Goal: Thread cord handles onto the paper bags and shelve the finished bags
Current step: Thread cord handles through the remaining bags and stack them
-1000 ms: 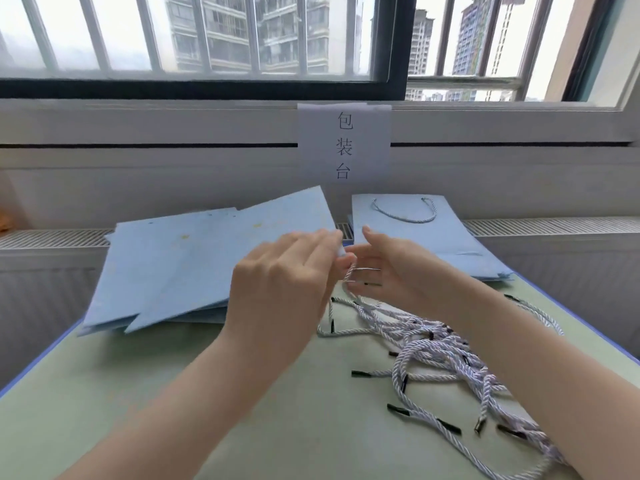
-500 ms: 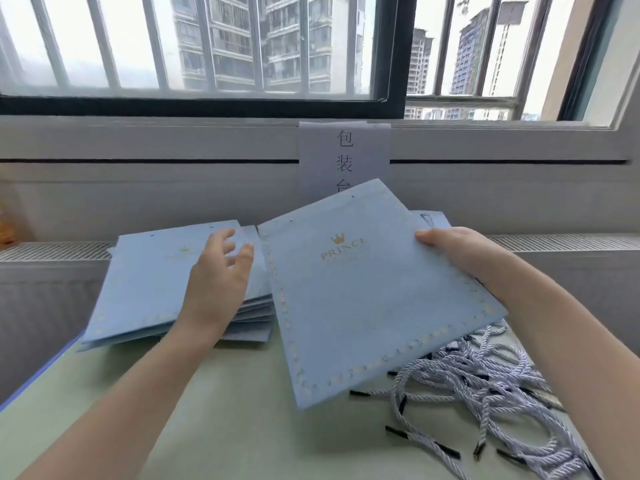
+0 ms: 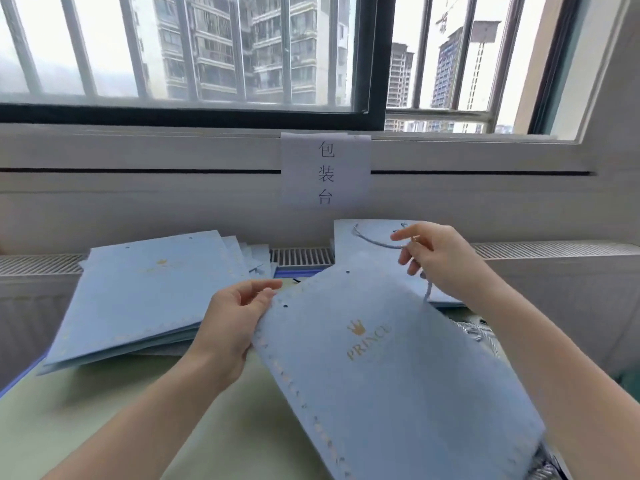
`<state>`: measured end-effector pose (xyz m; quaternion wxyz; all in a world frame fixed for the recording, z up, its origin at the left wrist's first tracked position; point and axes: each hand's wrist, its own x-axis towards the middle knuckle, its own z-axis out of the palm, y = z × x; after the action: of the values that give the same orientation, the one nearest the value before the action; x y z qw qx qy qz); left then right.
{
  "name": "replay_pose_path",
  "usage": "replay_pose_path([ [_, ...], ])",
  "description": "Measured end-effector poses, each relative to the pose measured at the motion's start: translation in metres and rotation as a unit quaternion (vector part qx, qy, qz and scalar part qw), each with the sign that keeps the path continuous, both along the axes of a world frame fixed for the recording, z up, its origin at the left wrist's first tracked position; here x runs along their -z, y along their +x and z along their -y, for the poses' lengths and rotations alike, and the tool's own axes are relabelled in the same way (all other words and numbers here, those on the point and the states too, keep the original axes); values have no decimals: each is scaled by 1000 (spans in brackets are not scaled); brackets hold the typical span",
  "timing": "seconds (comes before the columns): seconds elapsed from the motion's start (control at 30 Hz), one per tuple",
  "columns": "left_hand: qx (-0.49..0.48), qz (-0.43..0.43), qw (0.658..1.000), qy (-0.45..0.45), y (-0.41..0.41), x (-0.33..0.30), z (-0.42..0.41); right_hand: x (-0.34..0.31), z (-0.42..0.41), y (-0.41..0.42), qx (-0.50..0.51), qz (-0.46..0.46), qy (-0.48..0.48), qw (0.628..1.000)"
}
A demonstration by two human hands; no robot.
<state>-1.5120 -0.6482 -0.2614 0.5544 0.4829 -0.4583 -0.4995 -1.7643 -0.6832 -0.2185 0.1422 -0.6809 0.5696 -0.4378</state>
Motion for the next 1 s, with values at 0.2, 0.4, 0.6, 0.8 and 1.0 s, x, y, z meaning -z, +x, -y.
replay_pose_path([
  [0.2,-84,401,911,-48,6,-3,-3,40,8,32,-5,-140,14,990],
  [0.4,-82,689,712,-107,-9,9,-14,60,1,61,-87,-131,65,986],
  [0.6,0,626,773,-101,-16,29,-4,64,-12,76,-94,-169,-3,981],
  [0.8,47,419,906,-45,-4,23,6,61,-12,75,-119,-125,-40,984],
  [1.0,103,336,936,27,4,16,11,59,-15,77,-139,-152,-56,977],
])
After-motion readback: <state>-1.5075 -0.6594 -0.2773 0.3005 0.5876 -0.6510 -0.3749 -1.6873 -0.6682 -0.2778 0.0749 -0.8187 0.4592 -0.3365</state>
